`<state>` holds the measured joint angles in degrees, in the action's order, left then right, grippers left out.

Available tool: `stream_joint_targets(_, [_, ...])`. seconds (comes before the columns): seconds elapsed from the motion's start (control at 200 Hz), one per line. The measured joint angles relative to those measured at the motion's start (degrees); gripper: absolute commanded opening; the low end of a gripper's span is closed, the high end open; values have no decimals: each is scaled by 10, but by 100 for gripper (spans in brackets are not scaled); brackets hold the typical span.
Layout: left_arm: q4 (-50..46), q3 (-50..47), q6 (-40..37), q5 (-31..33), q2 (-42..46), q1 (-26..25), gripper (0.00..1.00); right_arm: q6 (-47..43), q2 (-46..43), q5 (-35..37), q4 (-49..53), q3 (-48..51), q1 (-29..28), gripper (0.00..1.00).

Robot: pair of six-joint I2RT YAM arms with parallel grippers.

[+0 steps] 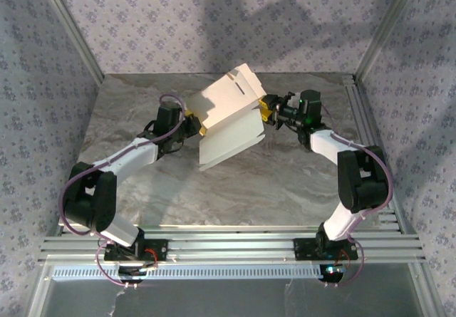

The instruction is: Fold the paper box

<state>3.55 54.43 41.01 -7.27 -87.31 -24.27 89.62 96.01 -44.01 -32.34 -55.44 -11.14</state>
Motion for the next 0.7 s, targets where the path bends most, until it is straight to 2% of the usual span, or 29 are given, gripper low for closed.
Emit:
stream_joint_targets(0.18, [-20,7,-1,25,0,-8,0,-19,-10,10,33,0,-5,38])
stream_joint_targets(0.355, [-58,28,-5,74,0,-19,0,-70,-27,39,122,-21,-16,37])
stream_joint_targets(0.7, [-155,94,-36,265,5,-109,0,-162,-39,146,309,-80,-19,37])
